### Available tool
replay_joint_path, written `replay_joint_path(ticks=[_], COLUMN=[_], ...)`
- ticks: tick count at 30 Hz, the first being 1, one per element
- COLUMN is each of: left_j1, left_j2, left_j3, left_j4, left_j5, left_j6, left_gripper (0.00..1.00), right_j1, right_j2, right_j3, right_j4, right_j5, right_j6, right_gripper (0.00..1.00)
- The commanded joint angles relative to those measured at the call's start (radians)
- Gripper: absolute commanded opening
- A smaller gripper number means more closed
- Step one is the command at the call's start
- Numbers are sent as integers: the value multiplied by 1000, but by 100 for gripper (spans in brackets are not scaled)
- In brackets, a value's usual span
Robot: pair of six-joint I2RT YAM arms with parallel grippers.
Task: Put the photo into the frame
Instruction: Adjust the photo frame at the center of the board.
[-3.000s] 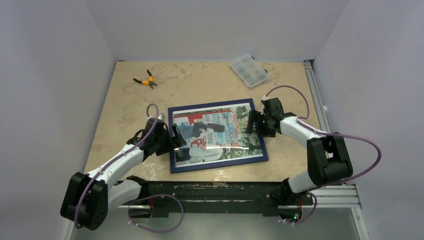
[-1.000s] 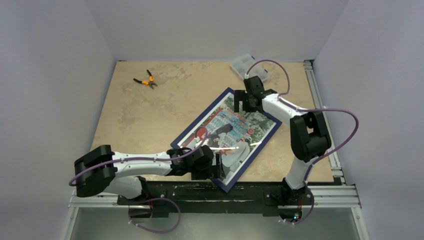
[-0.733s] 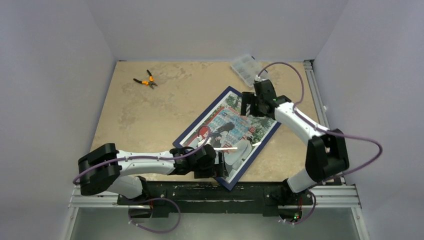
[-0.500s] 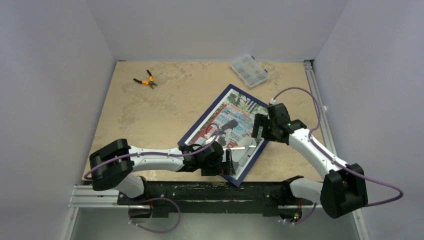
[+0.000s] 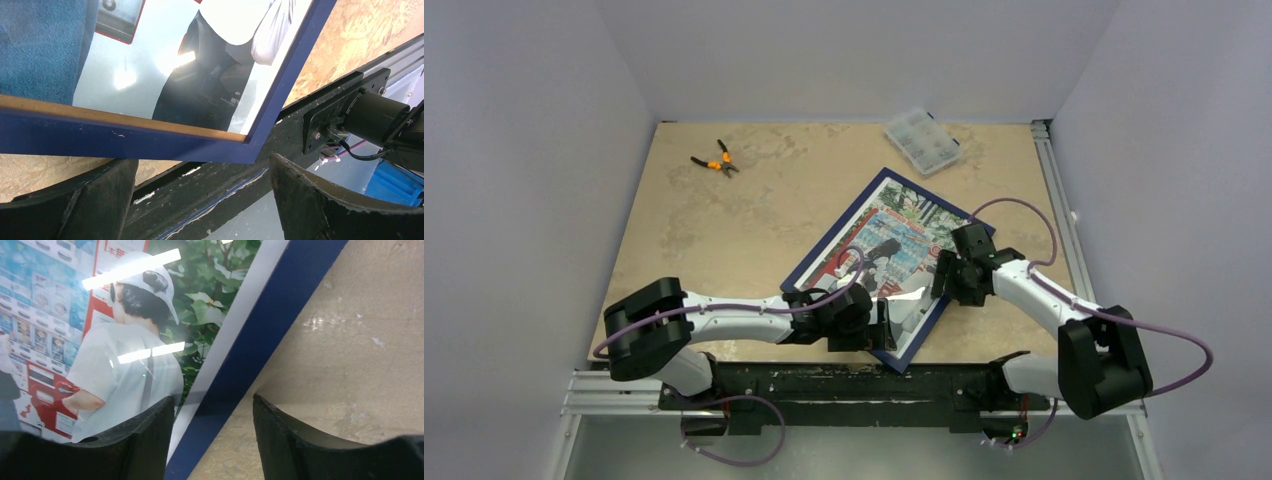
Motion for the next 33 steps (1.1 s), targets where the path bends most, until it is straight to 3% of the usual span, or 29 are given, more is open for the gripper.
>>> replay_joint_path(ticks=[1, 4, 10, 19, 25, 33], left_j1=[-5, -5, -7, 41, 179, 285], left_j2=[-31, -64, -208, -505, -619, -624], left_j3=[36, 33, 58, 134, 128, 84], left_j4=[38, 12, -113, -416, -473, -457], left_j5=[-3, -16, -33, -152, -89, -16], left_j6=[23, 31, 128, 235, 269, 285], left_gripper=[100, 100, 100, 100, 100, 100], right_j1=[3, 3, 3, 3, 3, 2], right_j2=[30, 40, 87, 206, 318, 379], right_j3=[-5, 8, 77, 214, 322, 375], right_j4=[65, 70, 57, 82, 53, 69], right_j5=[-23, -18, 26, 56, 44, 29], right_j6=[8, -4, -48, -104, -220, -348], right_gripper=[46, 20, 2, 0, 0, 0])
